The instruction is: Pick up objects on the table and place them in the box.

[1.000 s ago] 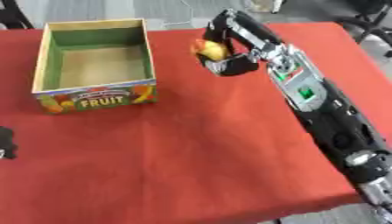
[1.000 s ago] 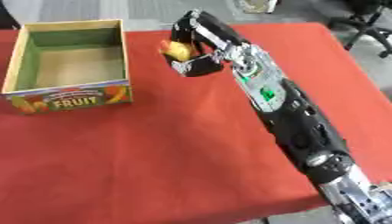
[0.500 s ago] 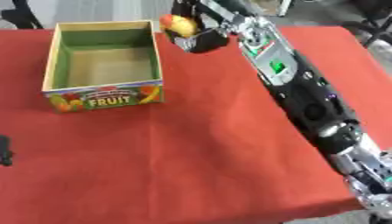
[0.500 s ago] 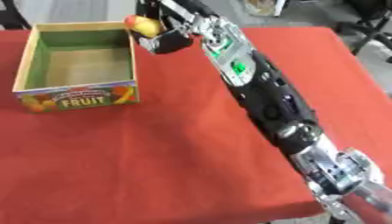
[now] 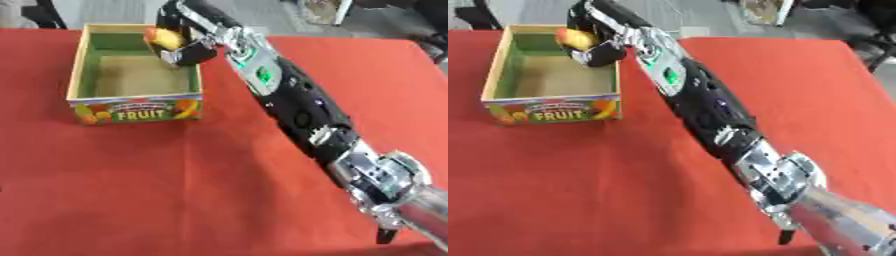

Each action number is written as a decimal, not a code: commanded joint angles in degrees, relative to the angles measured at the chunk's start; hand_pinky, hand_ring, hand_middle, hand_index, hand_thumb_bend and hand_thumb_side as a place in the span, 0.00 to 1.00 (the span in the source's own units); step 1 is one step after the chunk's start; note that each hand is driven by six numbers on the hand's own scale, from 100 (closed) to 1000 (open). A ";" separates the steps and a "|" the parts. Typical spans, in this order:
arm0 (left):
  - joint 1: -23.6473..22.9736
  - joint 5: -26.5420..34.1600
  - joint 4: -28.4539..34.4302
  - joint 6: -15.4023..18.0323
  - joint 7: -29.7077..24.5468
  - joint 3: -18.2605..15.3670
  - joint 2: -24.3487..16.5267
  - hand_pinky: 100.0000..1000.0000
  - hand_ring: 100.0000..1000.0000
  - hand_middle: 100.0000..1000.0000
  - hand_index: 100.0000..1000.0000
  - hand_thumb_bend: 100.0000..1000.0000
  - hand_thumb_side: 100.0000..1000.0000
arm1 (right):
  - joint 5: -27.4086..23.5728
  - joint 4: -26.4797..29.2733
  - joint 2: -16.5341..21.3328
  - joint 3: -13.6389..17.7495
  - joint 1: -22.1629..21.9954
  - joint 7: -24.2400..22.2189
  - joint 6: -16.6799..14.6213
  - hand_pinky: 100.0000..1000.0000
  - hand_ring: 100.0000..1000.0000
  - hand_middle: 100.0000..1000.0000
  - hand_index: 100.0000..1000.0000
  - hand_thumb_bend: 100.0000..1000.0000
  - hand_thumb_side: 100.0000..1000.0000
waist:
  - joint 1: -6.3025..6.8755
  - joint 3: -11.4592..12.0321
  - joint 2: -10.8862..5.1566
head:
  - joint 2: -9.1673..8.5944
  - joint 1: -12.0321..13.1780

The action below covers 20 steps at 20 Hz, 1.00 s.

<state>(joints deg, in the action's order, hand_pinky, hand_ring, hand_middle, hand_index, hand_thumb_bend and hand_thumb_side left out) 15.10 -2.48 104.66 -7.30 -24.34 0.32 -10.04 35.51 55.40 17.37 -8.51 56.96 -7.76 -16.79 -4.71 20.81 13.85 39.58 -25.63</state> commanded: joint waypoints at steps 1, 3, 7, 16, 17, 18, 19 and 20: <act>1.31 0.69 0.94 0.21 -0.86 0.78 -0.07 0.44 0.46 0.47 0.46 0.26 0.30 | 3.57 -5.16 -0.43 1.73 2.35 1.93 -1.17 0.32 0.44 0.33 0.48 0.00 0.00 | 0.31 1.23 -0.62 | -1.15 -2.04; 1.89 0.90 0.97 0.32 -1.40 1.32 0.09 0.44 0.46 0.47 0.46 0.26 0.30 | 6.27 -8.58 -0.88 2.49 3.04 2.68 -1.65 0.40 0.53 0.42 0.55 0.00 0.00 | 0.19 2.91 -0.34 | -1.46 -3.35; 2.22 1.07 0.91 0.35 -1.95 1.71 0.19 0.44 0.46 0.47 0.46 0.26 0.30 | 13.82 -12.35 -1.51 3.06 3.83 3.31 -2.88 0.75 0.84 0.77 0.81 0.27 0.11 | 0.04 4.60 -0.07 | -1.84 -4.98; 2.39 1.06 0.95 0.34 -1.96 1.64 0.12 0.44 0.46 0.47 0.46 0.26 0.30 | 21.54 -12.19 -1.56 4.38 4.36 5.17 -3.55 0.94 0.98 0.95 0.95 0.60 0.46 | -0.17 3.96 -0.16 | -1.99 -5.04; 2.36 1.02 0.94 0.31 -1.88 1.55 0.07 0.44 0.46 0.47 0.46 0.26 0.30 | 20.90 -11.09 -1.36 4.90 4.45 5.91 -3.30 0.93 0.98 0.94 0.94 0.60 0.46 | -0.22 3.63 -0.24 | -2.04 -4.90; 2.33 0.98 0.94 0.29 -1.79 1.46 0.02 0.44 0.46 0.47 0.46 0.26 0.30 | 20.09 -9.73 -1.17 5.06 4.39 6.77 -3.00 0.91 0.96 0.91 0.92 0.58 0.43 | -0.26 3.30 -0.31 | -2.07 -4.73; 2.28 0.94 0.95 0.27 -1.69 1.36 -0.03 0.44 0.46 0.47 0.46 0.26 0.30 | 19.20 -8.28 -0.97 4.95 4.25 7.68 -2.61 0.90 0.95 0.89 0.92 0.56 0.42 | -0.29 2.97 -0.38 | -2.09 -4.56; 2.21 0.91 0.94 0.25 -1.58 1.26 -0.08 0.44 0.46 0.47 0.46 0.26 0.30 | 18.32 -6.99 -0.76 4.57 4.14 8.58 -2.29 0.86 0.91 0.85 0.90 0.48 0.36 | -0.31 2.62 -0.46 | -2.07 -4.32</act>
<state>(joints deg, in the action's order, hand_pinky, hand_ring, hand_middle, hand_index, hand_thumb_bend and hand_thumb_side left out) 16.72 -1.57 104.67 -7.06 -26.12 1.85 -9.55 54.79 45.95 15.10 -4.24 59.99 -0.27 -19.41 -5.41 23.27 14.49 38.12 -30.17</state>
